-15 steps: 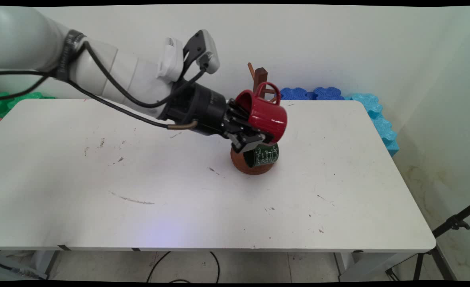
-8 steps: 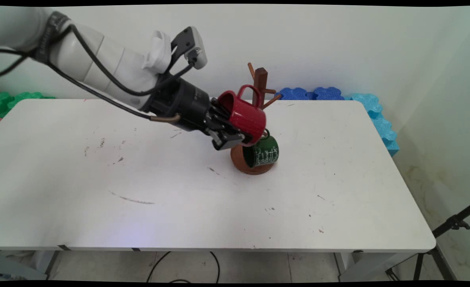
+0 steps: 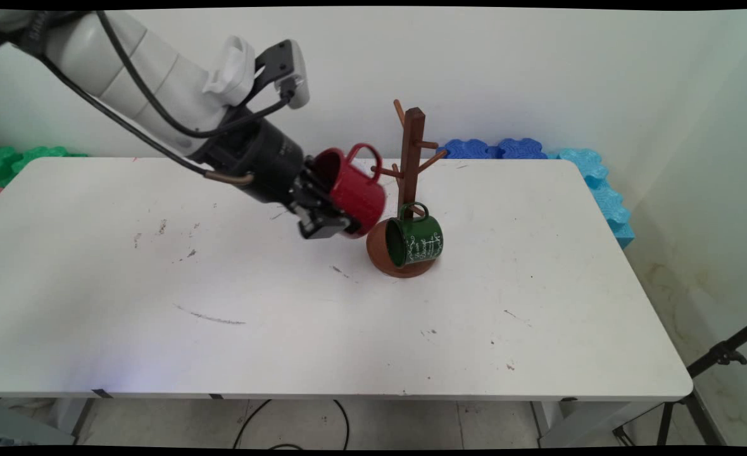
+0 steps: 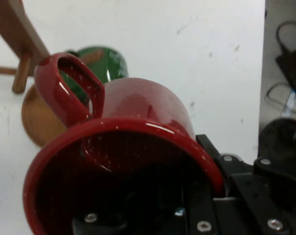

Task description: Place the picked object on the table

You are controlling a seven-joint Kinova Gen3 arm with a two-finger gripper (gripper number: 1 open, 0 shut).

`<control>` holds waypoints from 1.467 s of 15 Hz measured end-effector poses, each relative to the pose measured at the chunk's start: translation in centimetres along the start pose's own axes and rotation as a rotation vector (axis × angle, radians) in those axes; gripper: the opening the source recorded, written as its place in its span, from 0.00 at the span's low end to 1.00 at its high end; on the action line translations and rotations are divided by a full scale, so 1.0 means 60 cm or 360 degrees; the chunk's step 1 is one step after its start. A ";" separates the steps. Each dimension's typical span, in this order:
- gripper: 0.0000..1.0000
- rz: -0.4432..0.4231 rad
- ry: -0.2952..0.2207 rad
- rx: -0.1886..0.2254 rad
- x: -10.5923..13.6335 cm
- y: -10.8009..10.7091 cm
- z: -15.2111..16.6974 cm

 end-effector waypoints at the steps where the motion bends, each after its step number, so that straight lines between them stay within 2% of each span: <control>1: 0.00 0.0015 -0.0046 0.0001 -0.006 -0.004 -0.003; 7: 0.00 0.0150 -0.0267 -0.0002 -0.046 -0.030 -0.006; 13: 0.00 0.0354 -0.0486 0.0001 -0.101 -0.075 0.023; 22: 0.00 0.0549 -0.0673 0.0011 -0.142 -0.134 0.086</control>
